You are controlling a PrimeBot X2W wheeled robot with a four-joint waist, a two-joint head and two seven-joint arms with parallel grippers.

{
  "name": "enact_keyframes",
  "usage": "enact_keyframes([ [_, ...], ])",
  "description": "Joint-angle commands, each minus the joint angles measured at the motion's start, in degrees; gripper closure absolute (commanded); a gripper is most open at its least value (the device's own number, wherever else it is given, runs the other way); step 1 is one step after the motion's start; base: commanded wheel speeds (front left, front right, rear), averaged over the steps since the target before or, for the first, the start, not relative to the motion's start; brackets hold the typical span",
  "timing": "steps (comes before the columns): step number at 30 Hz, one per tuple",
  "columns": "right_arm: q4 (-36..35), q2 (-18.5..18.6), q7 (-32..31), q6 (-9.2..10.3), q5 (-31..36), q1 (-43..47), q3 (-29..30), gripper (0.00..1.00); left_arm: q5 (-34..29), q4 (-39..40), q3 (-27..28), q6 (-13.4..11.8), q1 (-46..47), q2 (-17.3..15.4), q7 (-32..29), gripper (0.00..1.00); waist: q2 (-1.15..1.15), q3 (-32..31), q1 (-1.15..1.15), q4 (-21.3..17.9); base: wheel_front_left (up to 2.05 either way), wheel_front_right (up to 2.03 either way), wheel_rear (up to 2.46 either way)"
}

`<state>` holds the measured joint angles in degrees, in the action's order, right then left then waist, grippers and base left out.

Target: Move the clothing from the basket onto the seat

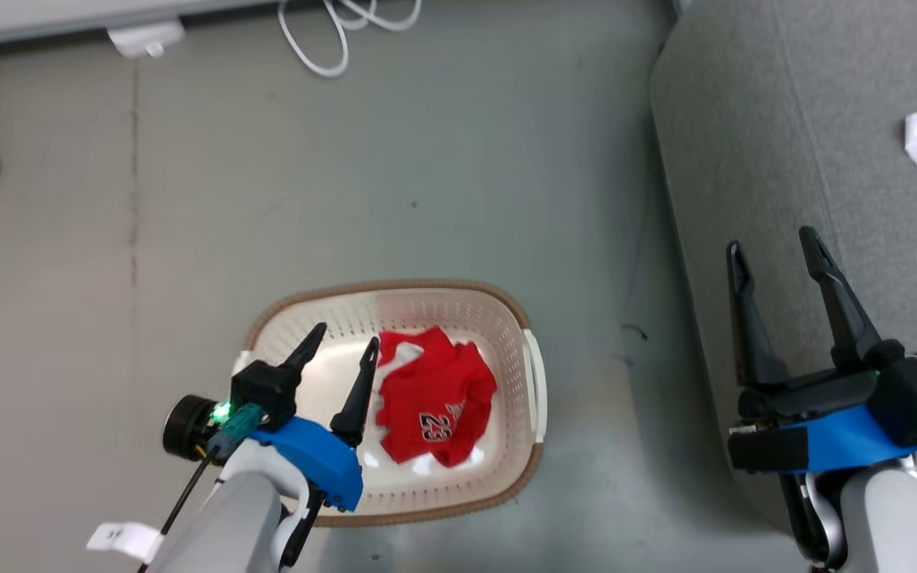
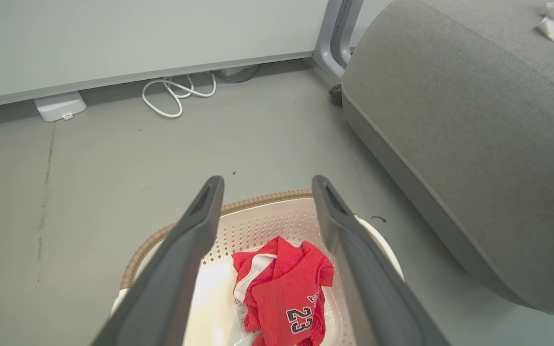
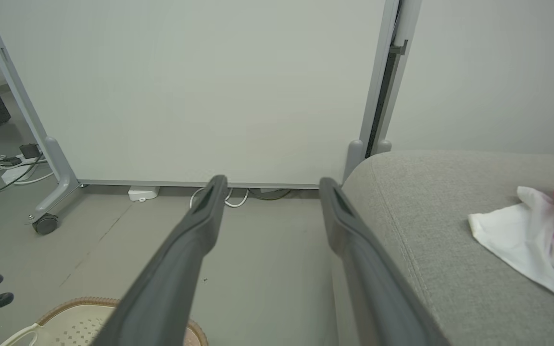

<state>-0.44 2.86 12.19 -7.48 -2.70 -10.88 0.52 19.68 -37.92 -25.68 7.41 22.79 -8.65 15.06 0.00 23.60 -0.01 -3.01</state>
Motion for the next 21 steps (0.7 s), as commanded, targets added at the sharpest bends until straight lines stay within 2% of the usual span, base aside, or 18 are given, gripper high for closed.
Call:
enact_keyframes([
  [1,-0.5,0.1,0.5,-0.03,-0.4,-1.4,-0.3,0.00,0.3,-1.9,-2.1,0.1,2.6,-0.8,0.2,0.00,0.00,6.0,0.01,-2.8,0.00,0.00,0.00],
  [5,-1.3,0.0,1.1,-0.03,-0.7,-2.9,-1.2,0.00,0.1,-7.7,-6.7,0.1,7.7,-2.0,0.2,0.00,0.00,10.6,0.01,-5.1,0.00,0.00,0.00],
  [14,-3.9,0.0,2.3,-0.03,-2.6,-4.5,-3.3,0.00,0.8,-15.6,-13.7,0.1,16.3,-2.3,0.2,0.00,0.00,19.7,0.01,-9.0,0.00,0.00,0.00],
  [21,-4.3,0.0,2.9,-0.03,-4.3,-5.8,-4.8,0.00,1.4,-19.4,-18.5,0.1,20.3,-3.3,0.2,0.00,0.00,23.9,0.01,-11.2,0.00,0.00,0.00],
])
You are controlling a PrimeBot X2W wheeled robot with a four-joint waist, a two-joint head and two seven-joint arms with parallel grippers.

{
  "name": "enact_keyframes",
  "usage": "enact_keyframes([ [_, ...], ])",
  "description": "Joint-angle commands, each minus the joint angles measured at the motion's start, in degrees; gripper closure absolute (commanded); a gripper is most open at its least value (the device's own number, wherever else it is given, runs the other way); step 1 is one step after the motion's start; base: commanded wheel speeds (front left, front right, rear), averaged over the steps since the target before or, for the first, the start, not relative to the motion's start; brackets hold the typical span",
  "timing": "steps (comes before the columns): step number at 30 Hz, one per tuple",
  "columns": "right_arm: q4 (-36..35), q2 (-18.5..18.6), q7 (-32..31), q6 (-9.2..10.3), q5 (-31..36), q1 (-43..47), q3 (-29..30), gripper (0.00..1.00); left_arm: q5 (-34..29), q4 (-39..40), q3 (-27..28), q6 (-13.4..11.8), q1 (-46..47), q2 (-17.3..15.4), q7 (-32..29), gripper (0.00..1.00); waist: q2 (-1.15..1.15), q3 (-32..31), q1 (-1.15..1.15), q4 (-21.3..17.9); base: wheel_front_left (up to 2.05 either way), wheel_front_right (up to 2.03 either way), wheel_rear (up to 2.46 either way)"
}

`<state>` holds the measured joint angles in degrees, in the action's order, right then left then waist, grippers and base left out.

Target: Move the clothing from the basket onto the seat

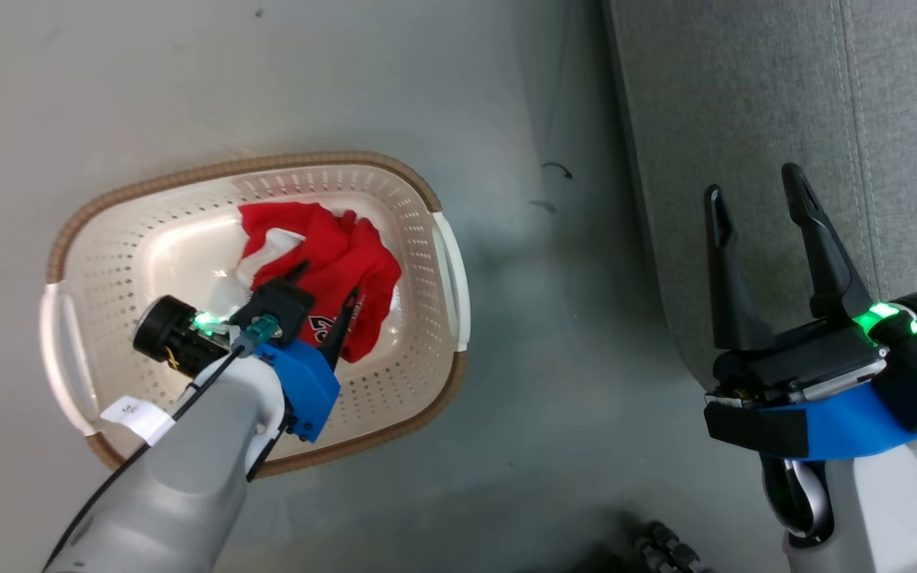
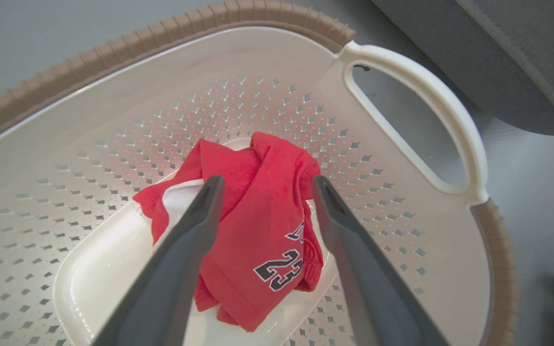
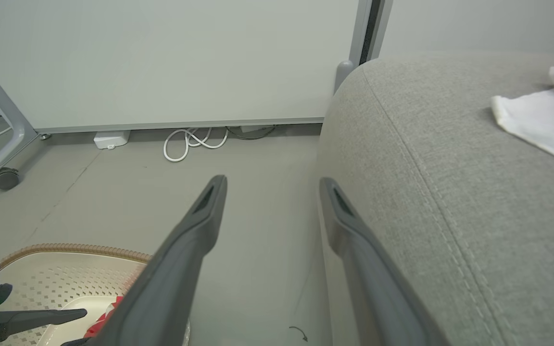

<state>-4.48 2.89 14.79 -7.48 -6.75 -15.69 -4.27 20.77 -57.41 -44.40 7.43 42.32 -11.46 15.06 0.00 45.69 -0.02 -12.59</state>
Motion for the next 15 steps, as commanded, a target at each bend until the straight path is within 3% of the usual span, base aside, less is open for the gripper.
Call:
enact_keyframes([
  [1,-0.3,0.0,0.3,-0.03,-0.6,-1.1,-0.2,0.00,0.5,-0.5,-0.3,0.0,1.3,-0.6,0.2,0.00,0.00,2.5,0.02,-2.0,0.00,0.00,0.00],
  [15,-1.5,0.0,0.5,-0.03,-4.7,-1.7,-2.2,0.00,-0.5,-9.3,-5.3,-0.2,9.2,-2.6,-0.3,0.00,0.00,8.5,0.02,-5.6,0.00,0.00,0.00],
])
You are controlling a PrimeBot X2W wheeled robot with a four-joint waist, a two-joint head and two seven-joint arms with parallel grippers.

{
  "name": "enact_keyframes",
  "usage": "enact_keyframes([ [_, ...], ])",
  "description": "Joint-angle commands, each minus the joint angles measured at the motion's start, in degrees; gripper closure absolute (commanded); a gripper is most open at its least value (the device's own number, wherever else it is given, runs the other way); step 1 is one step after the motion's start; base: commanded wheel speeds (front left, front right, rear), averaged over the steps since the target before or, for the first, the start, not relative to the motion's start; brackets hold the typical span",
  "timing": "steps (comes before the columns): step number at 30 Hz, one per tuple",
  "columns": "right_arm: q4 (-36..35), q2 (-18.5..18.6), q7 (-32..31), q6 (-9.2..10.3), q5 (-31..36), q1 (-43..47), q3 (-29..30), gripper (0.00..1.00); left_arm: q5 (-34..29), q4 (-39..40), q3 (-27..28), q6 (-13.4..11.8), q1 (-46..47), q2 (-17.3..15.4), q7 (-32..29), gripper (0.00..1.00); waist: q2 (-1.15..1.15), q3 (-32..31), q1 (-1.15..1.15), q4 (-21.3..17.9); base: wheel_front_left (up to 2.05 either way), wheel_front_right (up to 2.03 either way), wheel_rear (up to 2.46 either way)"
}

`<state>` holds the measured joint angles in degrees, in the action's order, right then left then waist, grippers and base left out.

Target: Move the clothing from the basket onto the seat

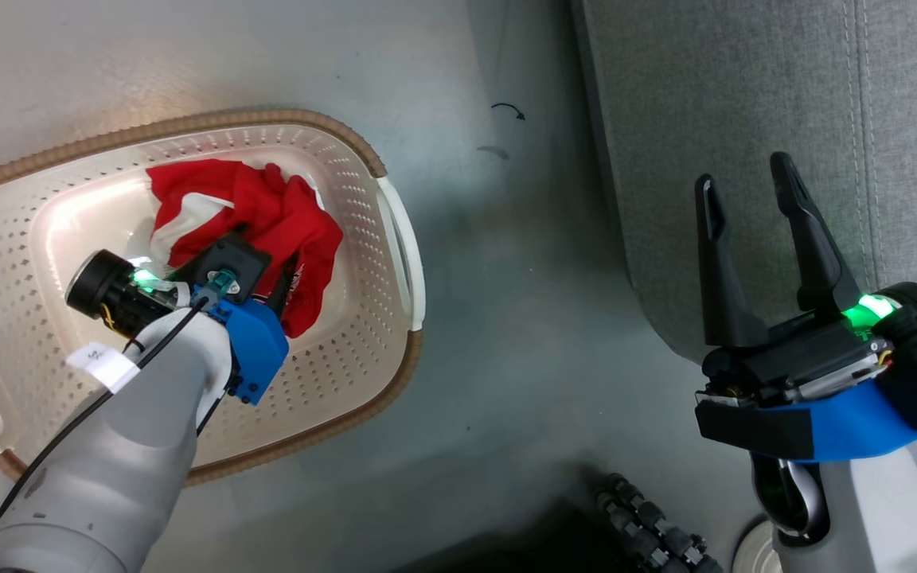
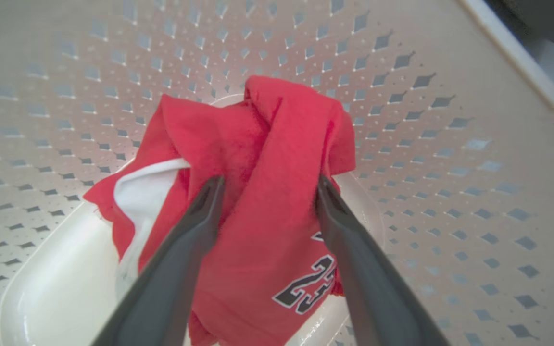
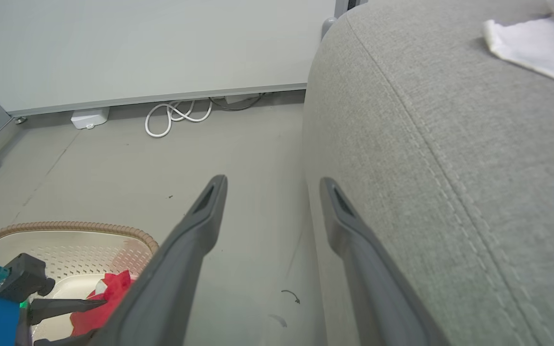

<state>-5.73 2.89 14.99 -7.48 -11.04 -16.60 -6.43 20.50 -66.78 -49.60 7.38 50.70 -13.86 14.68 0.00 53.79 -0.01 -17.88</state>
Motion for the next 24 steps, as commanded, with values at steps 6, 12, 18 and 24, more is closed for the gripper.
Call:
enact_keyframes([
  [6,-0.2,0.0,0.3,-0.03,-1.4,-0.8,-0.5,0.00,-1.0,-3.7,-1.6,-0.9,2.0,0.5,-3.6,0.53,0.00,1.0,0.01,-1.1,0.00,0.00,0.00],
  [12,0.3,0.0,0.3,-0.03,-1.7,-1.0,-0.1,0.00,-0.5,-4.7,-2.1,-0.9,2.2,1.2,-3.5,1.00,0.00,0.7,0.01,-1.0,0.00,0.00,0.00],
  [18,0.8,0.0,0.3,-0.03,-1.2,-1.4,-0.3,0.00,0.9,-5.0,-1.8,-0.5,1.6,2.3,-2.4,1.00,0.00,-1.3,0.01,0.1,0.00,0.00,0.00],
  [24,2.1,0.0,0.3,-0.03,-0.6,-2.0,-0.9,0.00,2.9,-5.4,-1.0,-0.2,-0.8,3.4,-1.3,1.00,0.00,-6.8,0.01,1.6,0.00,0.00,0.00],
])
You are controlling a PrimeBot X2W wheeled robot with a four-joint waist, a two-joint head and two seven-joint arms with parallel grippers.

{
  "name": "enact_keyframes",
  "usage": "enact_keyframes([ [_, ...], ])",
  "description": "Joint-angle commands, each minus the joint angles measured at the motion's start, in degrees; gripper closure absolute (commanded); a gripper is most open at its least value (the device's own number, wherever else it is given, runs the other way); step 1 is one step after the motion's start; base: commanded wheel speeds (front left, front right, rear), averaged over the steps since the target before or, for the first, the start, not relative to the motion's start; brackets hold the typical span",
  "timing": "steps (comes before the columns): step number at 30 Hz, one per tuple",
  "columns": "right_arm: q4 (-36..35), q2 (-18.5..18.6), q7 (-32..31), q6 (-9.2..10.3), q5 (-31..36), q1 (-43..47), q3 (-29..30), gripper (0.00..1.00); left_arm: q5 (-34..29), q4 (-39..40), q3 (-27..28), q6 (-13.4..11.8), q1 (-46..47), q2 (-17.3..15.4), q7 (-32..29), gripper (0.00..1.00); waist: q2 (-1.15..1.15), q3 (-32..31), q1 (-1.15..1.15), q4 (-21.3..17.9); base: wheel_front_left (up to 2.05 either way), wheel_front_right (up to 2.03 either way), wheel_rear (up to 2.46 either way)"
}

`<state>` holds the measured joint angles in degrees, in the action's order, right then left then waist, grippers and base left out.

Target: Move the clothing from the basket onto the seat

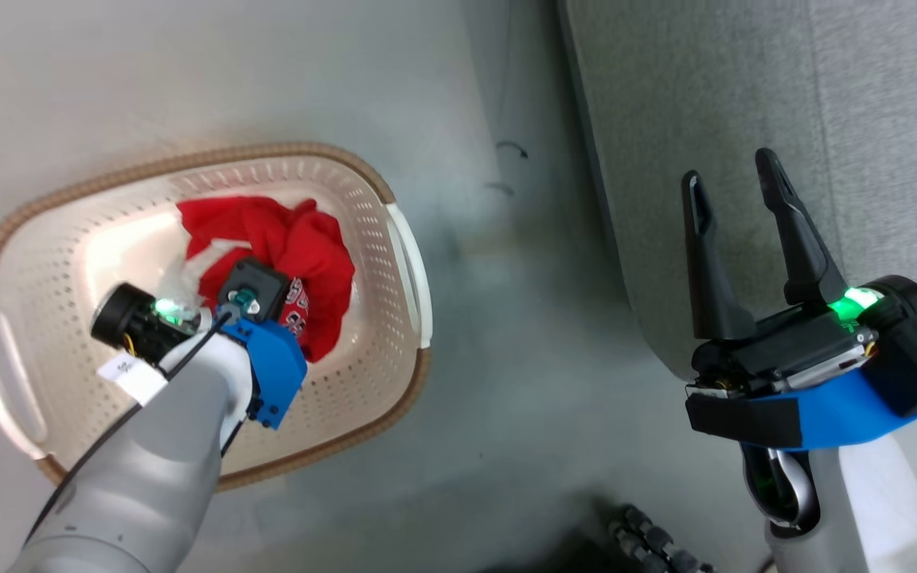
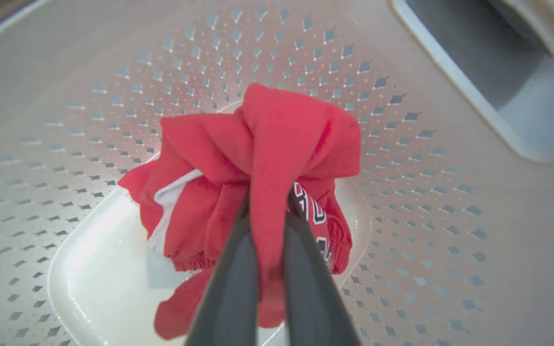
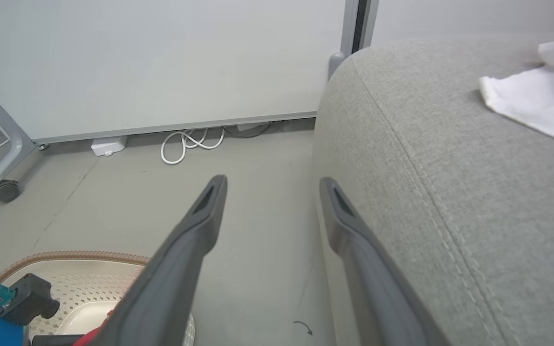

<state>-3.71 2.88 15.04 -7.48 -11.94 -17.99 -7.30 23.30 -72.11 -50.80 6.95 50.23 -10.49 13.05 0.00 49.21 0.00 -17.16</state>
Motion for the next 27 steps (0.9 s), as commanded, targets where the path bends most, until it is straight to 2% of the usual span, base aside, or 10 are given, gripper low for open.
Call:
enact_keyframes([
  [1,0.4,0.0,0.2,-0.03,0.5,-0.6,0.0,0.00,0.4,-0.1,0.2,0.3,-0.6,0.2,0.5,1.00,0.00,-3.2,0.00,1.1,0.00,0.00,0.00],
  [12,4.6,0.0,0.2,-0.03,2.5,1.8,0.8,0.00,3.2,1.3,0.6,0.5,-7.3,3.1,2.0,1.00,0.00,-18.4,0.00,5.2,0.00,0.00,0.00],
  [18,6.8,0.0,0.2,-0.03,3.3,3.6,0.7,0.00,4.1,5.5,0.5,0.5,-11.4,4.3,2.2,1.00,0.00,-26.9,0.00,7.7,0.00,0.00,0.00],
  [27,9.8,0.0,0.2,-0.03,3.8,7.1,0.8,0.00,5.8,15.0,0.2,0.5,-17.2,2.9,2.2,1.00,0.00,-36.7,0.00,10.8,0.00,0.00,0.00],
])
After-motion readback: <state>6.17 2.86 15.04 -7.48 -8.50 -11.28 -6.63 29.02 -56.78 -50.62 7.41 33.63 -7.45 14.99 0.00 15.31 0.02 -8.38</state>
